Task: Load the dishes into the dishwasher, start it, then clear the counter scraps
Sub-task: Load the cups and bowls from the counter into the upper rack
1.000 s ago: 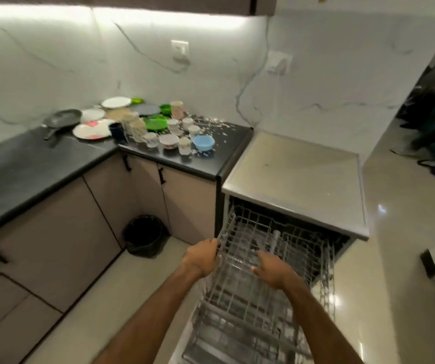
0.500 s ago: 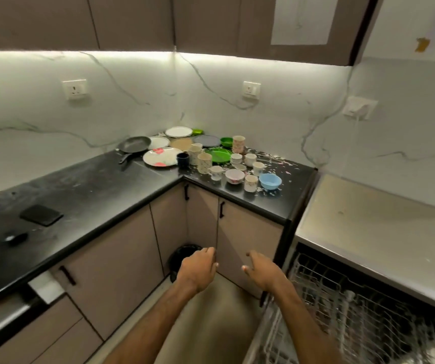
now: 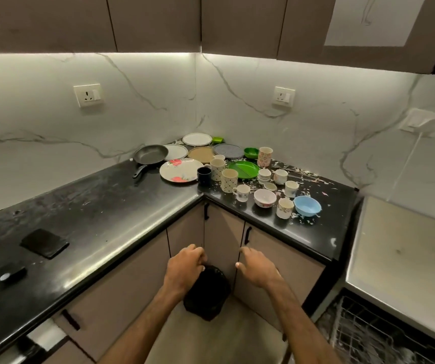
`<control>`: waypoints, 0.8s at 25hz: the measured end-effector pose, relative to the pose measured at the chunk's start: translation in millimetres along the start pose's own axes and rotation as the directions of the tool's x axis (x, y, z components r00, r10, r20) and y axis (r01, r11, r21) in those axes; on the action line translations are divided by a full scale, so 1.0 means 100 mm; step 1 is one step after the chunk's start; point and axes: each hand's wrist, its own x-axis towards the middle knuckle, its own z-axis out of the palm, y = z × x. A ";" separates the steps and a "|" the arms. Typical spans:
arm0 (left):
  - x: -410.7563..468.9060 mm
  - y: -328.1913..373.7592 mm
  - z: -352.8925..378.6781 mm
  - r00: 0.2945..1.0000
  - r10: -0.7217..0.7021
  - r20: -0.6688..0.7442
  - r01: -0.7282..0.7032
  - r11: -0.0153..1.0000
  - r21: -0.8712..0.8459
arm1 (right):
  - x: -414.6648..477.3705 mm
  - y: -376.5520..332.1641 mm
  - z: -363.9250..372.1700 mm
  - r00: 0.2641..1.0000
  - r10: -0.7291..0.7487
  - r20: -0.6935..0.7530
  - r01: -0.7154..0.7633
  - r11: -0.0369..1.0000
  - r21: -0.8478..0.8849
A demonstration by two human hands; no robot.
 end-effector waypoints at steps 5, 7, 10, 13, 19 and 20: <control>1.03 -0.20 0.20 1.000 -0.017 0.015 0.017 1.000 -0.011 | 1.06 0.23 -0.14 0.999 0.040 -0.005 -0.040 0.996 0.081; 1.43 -0.14 0.32 0.999 0.002 0.048 -0.001 1.000 -0.025 | 1.37 0.39 -0.27 0.996 0.091 -0.019 -0.087 0.987 0.133; 2.07 0.07 0.49 0.997 0.032 0.070 -0.027 0.997 -0.069 | 1.77 0.68 -0.50 0.985 0.148 -0.093 -0.130 0.975 0.181; 2.58 0.39 0.73 0.985 0.100 0.139 -0.081 0.988 -0.133 | 1.93 1.04 -0.66 0.963 0.234 -0.133 -0.202 0.955 0.216; 3.42 1.02 1.24 0.938 0.257 0.231 -0.188 0.940 -0.283 | 2.16 1.78 -0.89 0.833 0.447 -0.324 -0.351 0.882 0.314; 3.52 1.13 1.32 0.923 0.304 0.237 -0.229 0.927 -0.298 | 2.19 1.90 -0.90 0.812 0.486 -0.323 -0.397 0.866 0.304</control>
